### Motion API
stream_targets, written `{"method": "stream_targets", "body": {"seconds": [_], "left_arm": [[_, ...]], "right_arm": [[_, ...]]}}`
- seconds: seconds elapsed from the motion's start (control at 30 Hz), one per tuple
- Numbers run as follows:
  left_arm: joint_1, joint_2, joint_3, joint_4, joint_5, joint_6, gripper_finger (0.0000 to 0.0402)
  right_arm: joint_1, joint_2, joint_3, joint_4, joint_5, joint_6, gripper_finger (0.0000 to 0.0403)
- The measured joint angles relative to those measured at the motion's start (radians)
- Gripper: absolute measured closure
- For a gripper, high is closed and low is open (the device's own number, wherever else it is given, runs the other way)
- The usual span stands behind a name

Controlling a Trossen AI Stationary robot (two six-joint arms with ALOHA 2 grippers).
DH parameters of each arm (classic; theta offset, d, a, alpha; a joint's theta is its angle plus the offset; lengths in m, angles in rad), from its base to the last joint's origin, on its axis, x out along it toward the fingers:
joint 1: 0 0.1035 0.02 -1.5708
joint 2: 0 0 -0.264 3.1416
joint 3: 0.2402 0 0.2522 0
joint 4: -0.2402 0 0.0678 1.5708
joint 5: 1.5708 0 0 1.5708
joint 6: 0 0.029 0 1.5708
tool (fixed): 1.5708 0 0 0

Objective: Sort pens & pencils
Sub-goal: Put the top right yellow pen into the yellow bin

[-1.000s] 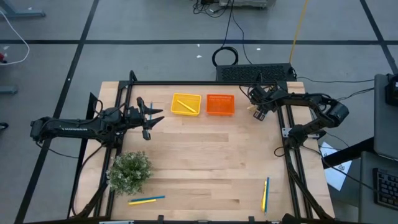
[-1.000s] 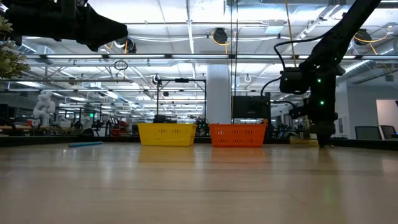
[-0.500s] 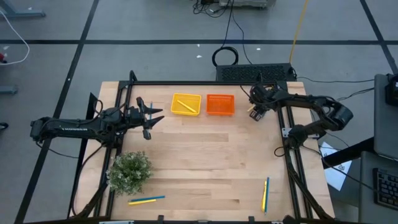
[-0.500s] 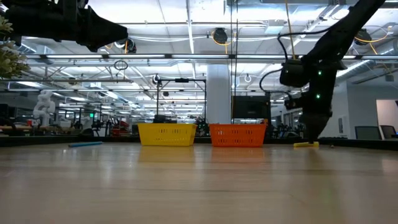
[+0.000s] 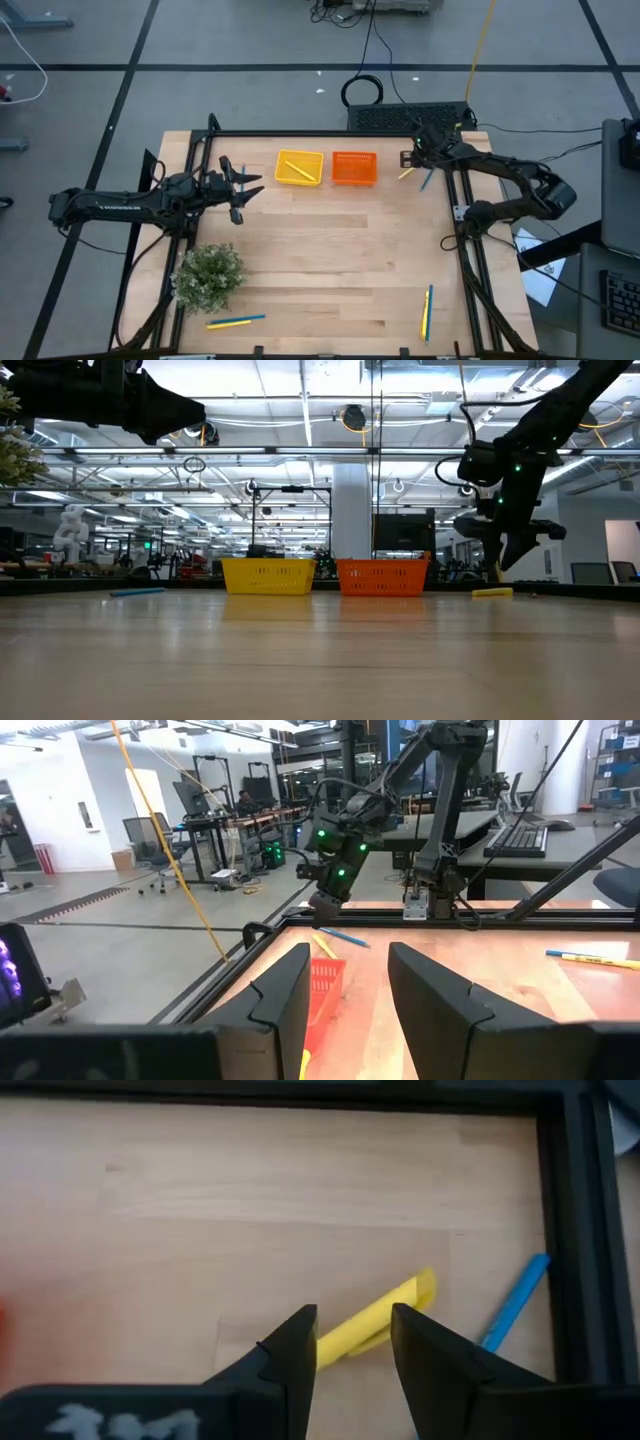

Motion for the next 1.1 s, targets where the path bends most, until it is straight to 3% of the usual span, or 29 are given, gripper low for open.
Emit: {"method": "stream_targets", "body": {"seconds": [0.37, 0.67, 1.1], "left_arm": [[0.000, 0.000, 0.000, 0.000, 0.000, 0.000, 0.0259], [0.000, 0.000, 0.000, 0.000, 0.000, 0.000, 0.0259], [0.000, 0.000, 0.000, 0.000, 0.001, -0.007, 0.0259]], "right_arm": [[-0.027, 0.101, 0.001, 0.060, 0.056, 0.188, 0.0282], [-0.002, 0.104, -0.021, 0.067, 0.009, 0.273, 0.0282], [0.026, 0.202, -0.029, 0.094, 0.095, 0.386, 0.0283]]}}
